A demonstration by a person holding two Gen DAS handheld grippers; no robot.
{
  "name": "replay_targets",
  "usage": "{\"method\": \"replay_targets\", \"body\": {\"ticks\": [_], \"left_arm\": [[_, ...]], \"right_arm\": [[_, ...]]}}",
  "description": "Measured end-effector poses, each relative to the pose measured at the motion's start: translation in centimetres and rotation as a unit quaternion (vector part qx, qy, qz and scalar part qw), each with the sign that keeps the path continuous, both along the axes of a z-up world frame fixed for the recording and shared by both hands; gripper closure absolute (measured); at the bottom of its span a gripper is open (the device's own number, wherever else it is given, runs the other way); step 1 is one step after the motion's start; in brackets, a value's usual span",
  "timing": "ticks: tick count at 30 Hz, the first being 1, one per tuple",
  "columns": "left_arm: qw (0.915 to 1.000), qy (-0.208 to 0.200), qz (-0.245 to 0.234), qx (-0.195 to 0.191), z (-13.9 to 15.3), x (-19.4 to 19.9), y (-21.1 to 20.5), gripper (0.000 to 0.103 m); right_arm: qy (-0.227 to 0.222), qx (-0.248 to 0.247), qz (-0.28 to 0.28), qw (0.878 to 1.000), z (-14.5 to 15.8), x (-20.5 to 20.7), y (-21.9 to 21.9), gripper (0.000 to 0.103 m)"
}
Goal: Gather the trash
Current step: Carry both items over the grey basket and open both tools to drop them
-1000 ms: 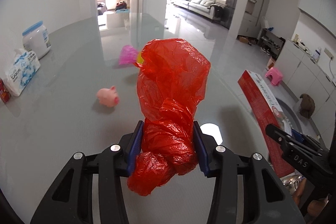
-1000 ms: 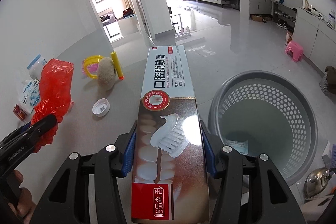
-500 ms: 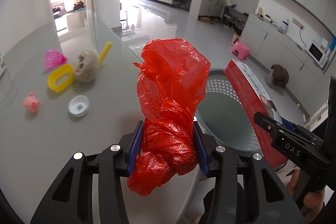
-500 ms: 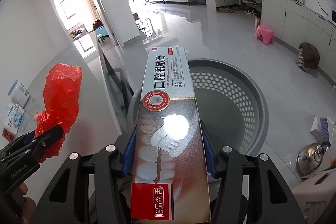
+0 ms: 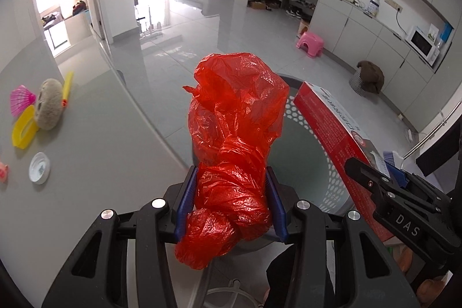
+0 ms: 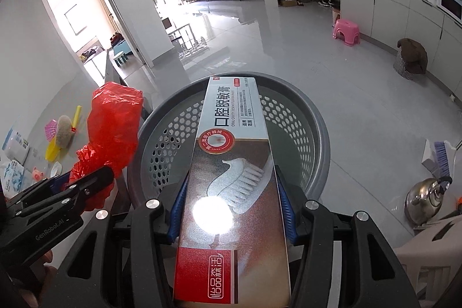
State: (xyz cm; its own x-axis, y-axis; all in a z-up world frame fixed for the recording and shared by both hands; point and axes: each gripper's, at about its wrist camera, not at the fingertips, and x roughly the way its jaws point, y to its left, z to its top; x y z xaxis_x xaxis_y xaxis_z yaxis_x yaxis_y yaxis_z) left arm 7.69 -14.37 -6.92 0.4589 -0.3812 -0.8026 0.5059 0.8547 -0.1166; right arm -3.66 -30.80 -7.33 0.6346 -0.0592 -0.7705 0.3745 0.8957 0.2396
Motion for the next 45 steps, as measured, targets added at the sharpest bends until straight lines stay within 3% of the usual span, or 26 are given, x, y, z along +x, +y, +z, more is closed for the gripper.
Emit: {"method": "replay_targets", "body": {"ticks": [12,15,18,22,45], "left_arm": [[0.9997,0.021,-0.013,0.009,-1.8,1.1,-1.3,0.057],[0.9997,0.023,-0.010,0.009,-1.8,1.1,-1.0,0.051],[0.9997,0.024,-0.006,0.007,-1.5,1.5,-1.2,0.046],[0.9997,0.023,0.000,0.006,-1.3,1.3,-0.8,0.042],[0.9999,0.001,0.015,-0.003,0.4,0.0,1.6,0.042]], "right_arm": [[0.016,0.003,0.003,1.000,-0.7,1.2,-0.3,0.052],[0.012,0.002,0.002,1.000,-0.3,1.4,-0.4,0.051],[0.003,-0.002,-0.002,1.000,0.3,1.1,-0.4,0.042],[-0.004,-0.003,-0.008,1.000,0.6,0.7,-0.6,0.041],[-0.013,-0.008,-0.015,1.000,1.0,-1.6,-0.6,0.041]]}}
